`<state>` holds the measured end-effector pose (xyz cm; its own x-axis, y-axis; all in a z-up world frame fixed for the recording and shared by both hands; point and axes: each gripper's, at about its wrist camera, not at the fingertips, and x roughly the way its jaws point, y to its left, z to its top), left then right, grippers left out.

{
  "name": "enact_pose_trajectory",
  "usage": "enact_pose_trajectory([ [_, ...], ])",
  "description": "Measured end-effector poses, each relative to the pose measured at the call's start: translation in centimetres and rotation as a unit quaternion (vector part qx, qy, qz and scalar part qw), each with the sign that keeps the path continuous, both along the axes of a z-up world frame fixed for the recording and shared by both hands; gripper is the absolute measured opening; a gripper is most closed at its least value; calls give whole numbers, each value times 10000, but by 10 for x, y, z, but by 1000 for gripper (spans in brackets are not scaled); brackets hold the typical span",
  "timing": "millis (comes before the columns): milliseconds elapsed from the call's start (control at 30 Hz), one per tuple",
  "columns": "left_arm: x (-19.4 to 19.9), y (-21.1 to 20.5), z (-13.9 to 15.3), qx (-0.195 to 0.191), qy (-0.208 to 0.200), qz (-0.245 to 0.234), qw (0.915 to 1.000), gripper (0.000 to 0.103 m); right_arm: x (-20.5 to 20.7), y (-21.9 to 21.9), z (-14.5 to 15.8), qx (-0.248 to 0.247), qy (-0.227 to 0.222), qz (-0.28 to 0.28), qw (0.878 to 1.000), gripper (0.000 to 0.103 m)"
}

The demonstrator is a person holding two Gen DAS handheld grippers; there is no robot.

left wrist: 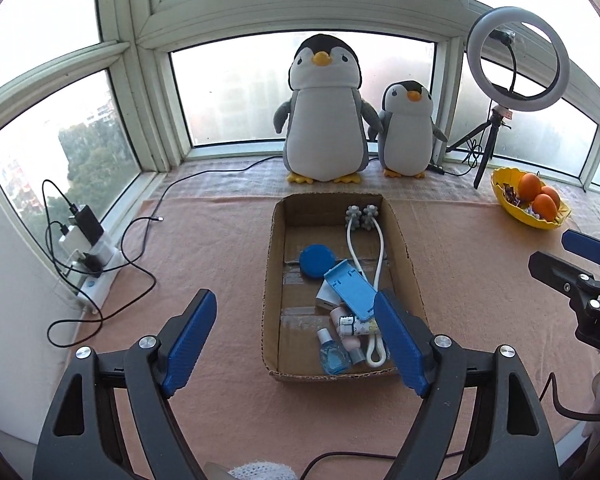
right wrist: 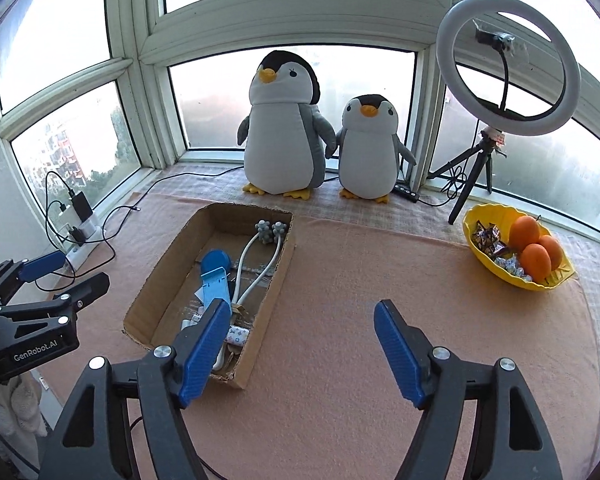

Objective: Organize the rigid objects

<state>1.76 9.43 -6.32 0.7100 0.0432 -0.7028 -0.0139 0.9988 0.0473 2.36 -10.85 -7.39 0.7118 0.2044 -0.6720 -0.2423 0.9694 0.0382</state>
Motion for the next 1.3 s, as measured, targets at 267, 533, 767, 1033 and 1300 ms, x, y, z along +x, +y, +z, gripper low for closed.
enact_pose_trajectory([
  [267, -9, -10, 8, -23, -104, -86, 9999, 81, -10, -6, 3, 37, -83, -122, 9999, 74],
  [533, -10, -11, 10, -26, -130, -110, 9999, 81, -13, -7, 2, 79, -55, -134, 9999, 74],
  [767, -10, -10, 9, -47, -115, -105, 9999, 81, -12, -5, 1, 78, -30, -132, 9999, 74],
  [1033, -8, -10, 7, -49, -78, -82, 9999, 81, -10, -4, -2, 103, 9, -114, 9999, 74],
  [1300, -8, -10, 6, -35, -60, -84, 9999, 81, -9, -3, -5, 117, 49, -101, 9999, 75],
])
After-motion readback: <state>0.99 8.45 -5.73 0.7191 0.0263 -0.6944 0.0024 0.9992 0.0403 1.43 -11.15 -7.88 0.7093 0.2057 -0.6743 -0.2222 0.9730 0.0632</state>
